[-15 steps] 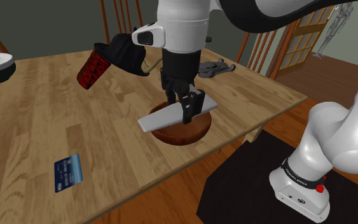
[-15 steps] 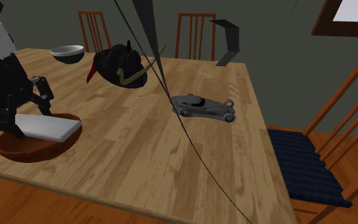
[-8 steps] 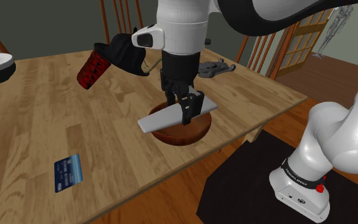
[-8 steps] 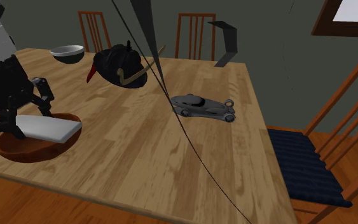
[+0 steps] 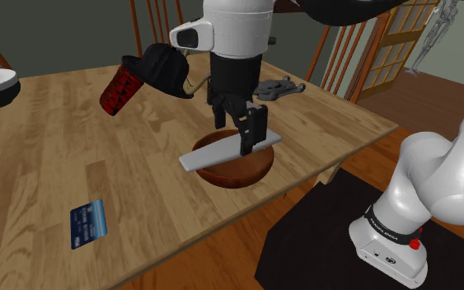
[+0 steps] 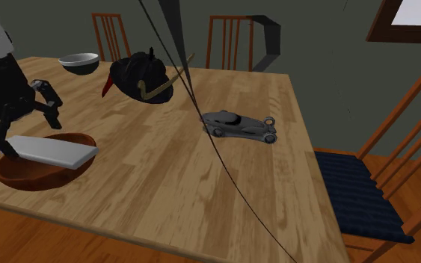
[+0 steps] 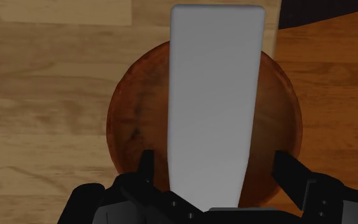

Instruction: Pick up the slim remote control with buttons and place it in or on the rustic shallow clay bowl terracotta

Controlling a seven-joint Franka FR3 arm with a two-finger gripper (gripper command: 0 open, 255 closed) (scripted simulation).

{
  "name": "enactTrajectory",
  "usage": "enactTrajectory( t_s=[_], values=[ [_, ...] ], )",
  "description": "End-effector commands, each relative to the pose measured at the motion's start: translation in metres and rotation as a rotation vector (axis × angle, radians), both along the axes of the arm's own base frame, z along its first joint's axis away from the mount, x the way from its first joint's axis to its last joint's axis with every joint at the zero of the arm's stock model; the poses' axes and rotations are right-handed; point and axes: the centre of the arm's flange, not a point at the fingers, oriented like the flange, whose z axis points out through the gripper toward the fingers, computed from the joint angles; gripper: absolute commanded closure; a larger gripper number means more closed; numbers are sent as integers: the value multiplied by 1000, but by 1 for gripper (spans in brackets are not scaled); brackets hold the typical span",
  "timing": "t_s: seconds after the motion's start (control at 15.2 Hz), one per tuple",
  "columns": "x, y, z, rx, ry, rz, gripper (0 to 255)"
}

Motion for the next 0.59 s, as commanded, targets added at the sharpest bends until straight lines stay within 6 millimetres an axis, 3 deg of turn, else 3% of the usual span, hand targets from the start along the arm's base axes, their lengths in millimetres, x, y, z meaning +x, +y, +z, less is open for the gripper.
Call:
enactTrajectory(
  t_s=[0.0, 0.07, 0.53],
  values=[
    [1, 1, 22, -1, 1, 0, 0],
    [0, 1, 32, -1, 1, 0, 0],
    [0, 1, 33, -1, 1, 0, 0]
  ],
)
